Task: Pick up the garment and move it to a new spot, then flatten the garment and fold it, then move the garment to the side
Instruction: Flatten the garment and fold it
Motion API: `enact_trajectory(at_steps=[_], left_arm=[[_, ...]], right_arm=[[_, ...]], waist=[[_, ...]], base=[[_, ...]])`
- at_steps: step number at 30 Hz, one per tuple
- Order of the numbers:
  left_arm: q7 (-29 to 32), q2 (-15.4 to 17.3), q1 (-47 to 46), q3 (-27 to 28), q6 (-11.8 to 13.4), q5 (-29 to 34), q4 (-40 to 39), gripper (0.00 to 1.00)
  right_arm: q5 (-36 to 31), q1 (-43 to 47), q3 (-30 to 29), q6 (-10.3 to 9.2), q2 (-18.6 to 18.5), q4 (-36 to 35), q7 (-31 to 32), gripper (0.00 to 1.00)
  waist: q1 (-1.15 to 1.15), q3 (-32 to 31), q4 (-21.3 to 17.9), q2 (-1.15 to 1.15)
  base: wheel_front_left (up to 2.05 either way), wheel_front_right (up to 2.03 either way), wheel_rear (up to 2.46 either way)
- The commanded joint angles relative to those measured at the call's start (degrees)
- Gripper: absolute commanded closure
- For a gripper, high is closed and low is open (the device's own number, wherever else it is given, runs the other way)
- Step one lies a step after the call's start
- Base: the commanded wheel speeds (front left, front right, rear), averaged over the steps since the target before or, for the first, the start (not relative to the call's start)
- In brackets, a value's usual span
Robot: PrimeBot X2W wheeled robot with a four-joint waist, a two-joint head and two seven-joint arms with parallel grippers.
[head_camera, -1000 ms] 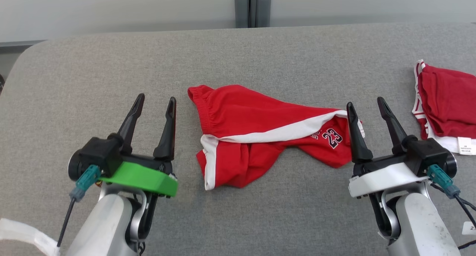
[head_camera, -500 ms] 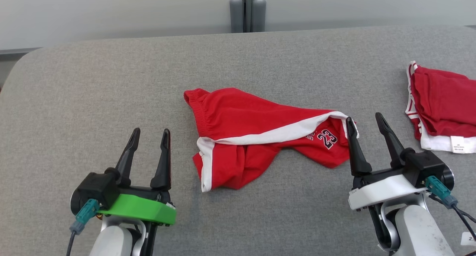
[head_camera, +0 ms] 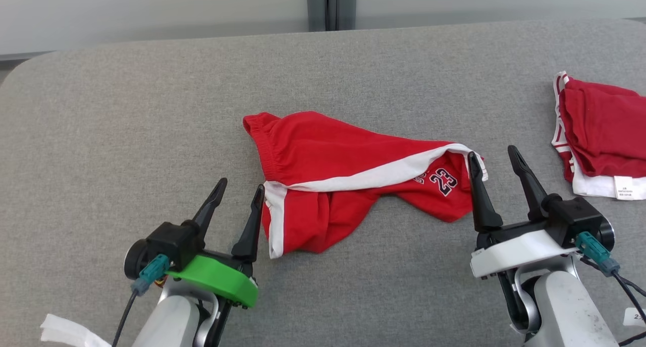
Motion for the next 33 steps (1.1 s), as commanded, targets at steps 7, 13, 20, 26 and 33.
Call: enact_trajectory(at_steps=[7,13,20,26,33], left_arm=[[2.57,3.82,-8.65,-6.4,-0.12,-0.73,9.11,0.0],[2.09,5.5,-12.83,-10.79,-0.13,-1.17,13.52,0.0],[1.0,5.93,-16.36,-13.4,-0.13,-0.57,17.61,0.0],[0.23,5.5,-18.08,-14.03,-0.13,-1.74,18.32,0.0],[-0.05,6.27,-18.83,-15.85,-0.13,-3.18,16.76,0.65]], right_arm=[[0.31,-1.46,0.23,-0.04,-0.05,-0.04,-0.16,0.0],[0.27,-2.0,-0.19,-0.04,-0.05,-0.12,-0.16,0.0],[0.12,-2.55,-0.17,-0.04,-0.05,-0.2,-0.16,0.0],[0.05,-2.55,-0.07,-0.04,-0.05,-0.24,-0.16,0.0],[-0.01,-2.53,-0.31,-0.04,-0.05,0.01,-0.16,0.0]], waist=[[0.0,3.33,-1.18,0.0],[0.0,4.72,-1.94,0.0],[0.0,5.55,-2.52,0.0],[0.0,5.95,-2.86,0.0],[0.0,6.07,-2.88,0.0]], base=[[0.0,0.0,0.0],[0.0,0.0,0.0],[0.0,0.0,0.0],[0.0,0.0,0.0],[0.0,0.0,0.0]])
